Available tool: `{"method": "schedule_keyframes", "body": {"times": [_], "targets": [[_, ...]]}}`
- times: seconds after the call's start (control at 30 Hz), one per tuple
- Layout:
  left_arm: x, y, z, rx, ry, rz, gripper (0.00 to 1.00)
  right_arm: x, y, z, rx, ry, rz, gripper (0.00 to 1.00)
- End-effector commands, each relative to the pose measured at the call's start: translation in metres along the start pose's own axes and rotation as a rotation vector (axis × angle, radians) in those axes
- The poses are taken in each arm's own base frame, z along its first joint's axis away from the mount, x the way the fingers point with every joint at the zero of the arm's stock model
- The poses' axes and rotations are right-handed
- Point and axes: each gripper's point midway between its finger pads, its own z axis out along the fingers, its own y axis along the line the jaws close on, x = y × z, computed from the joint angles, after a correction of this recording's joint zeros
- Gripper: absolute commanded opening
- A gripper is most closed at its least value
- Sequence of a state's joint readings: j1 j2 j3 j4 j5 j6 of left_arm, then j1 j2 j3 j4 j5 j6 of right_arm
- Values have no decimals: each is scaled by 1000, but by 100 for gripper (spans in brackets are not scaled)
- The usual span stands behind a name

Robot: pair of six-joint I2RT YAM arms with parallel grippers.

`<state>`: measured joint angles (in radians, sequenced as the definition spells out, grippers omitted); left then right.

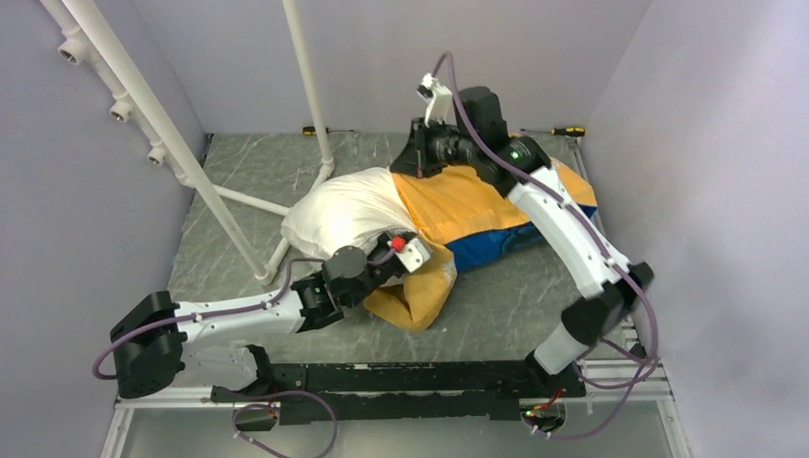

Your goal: Put the pillow into the pillowcase

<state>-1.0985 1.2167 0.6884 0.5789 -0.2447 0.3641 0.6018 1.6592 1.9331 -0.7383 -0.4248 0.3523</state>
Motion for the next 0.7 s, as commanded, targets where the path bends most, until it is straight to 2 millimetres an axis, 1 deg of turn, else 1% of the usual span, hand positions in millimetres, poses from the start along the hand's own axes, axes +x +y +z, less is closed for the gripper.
{"method": "schedule_keyframes", "body": {"times": [0.0,0.07,0.1,0.17,0.23,0.27,0.3,0.33,0.37,0.4,0.43,0.47,0.53,0.57,0.6,0.67], "targets": [[-33,1,17,-35,-47,224,0,-34,99,-75,-409,-280,-243,0],[-24,-17,24,-5,-27,274,0,-7,77,-70,-351,-236,-207,0],[-15,-30,27,19,-7,287,0,6,64,-72,-303,-228,-186,0],[2,-60,29,91,13,295,0,40,30,-69,-188,-193,-115,0],[14,-92,23,178,29,291,0,74,-11,-71,-26,-155,-11,0],[15,-107,18,233,48,275,12,90,-26,-76,26,-137,31,0],[10,-119,12,293,72,227,39,112,-41,-79,76,-109,78,0],[5,-128,4,350,98,189,64,127,-51,-84,109,-91,118,0],[-4,-136,-4,408,118,142,82,138,-57,-89,129,-86,147,0],[-15,-139,-11,440,135,87,96,148,-61,-93,142,-76,170,0],[-29,-138,-18,460,157,23,99,155,-65,-97,156,-77,185,0],[-31,-136,-29,475,231,-43,99,163,-69,-98,173,-67,201,0],[-62,-125,-41,469,289,-179,99,173,-74,-98,189,-53,220,0],[-82,-118,-46,459,309,-273,99,176,-75,-97,190,-49,229,0],[-86,-116,-53,465,343,-303,99,177,-75,-96,184,-52,232,0],[-110,-115,-63,502,344,-388,99,177,-74,-93,170,-50,237,0]]}}
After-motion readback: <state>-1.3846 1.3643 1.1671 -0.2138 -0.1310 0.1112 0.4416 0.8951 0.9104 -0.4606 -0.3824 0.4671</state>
